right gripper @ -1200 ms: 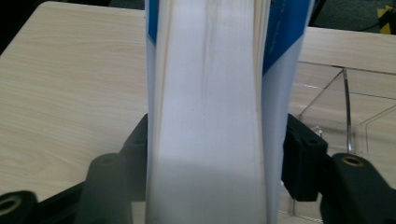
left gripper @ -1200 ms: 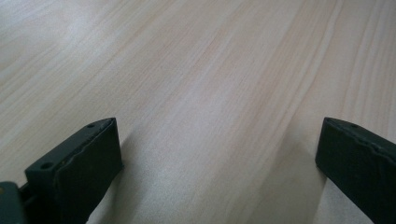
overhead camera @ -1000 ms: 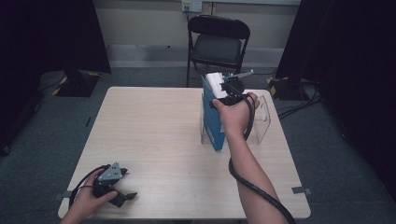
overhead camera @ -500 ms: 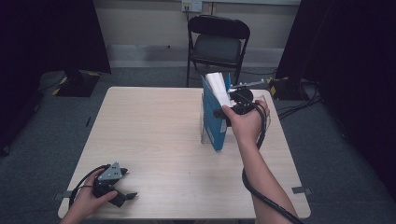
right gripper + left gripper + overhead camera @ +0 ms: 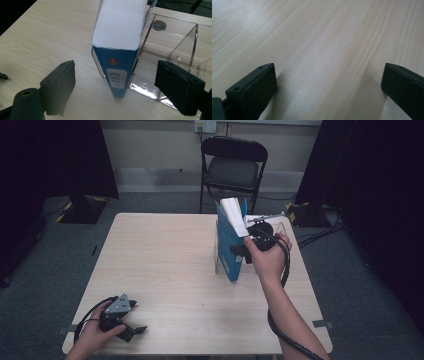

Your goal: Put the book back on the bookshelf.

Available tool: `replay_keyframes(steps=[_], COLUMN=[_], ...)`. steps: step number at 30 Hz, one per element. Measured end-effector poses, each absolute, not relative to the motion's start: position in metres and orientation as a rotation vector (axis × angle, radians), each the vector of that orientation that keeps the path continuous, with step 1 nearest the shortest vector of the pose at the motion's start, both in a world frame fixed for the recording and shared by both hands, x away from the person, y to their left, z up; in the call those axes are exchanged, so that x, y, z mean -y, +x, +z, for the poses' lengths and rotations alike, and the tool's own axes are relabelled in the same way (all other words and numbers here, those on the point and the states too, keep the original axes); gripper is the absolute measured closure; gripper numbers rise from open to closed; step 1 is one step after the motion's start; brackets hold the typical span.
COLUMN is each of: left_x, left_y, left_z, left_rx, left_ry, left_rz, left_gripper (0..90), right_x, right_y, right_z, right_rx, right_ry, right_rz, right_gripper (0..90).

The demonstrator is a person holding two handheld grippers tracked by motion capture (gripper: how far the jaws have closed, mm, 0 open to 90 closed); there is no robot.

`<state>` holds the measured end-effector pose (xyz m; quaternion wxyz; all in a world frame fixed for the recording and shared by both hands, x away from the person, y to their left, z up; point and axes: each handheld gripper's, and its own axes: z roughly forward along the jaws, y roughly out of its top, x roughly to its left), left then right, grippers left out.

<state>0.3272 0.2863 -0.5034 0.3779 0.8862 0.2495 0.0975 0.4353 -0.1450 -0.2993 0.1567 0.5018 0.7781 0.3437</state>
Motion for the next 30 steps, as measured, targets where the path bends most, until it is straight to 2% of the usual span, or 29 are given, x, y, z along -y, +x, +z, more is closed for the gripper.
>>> replay_keyframes(steps=[16,30], left_x=[-0.286,-0.286], left_y=[0.327,0.327], left_z=[-0.504,-0.504], left_rx=[-0.639,-0.642], left_ry=[2.261,2.259], left_rz=[0.253,0.247], left_gripper=[0.0,0.0], right_x=[0.147,0.160], right_y=[0.422,0.415], right_z=[-0.317,-0.347], right_rx=[-2.307,-2.361], right_ry=[1.351,1.344], right_rz=[0.931,0.992], right_gripper=[16.1,17.6])
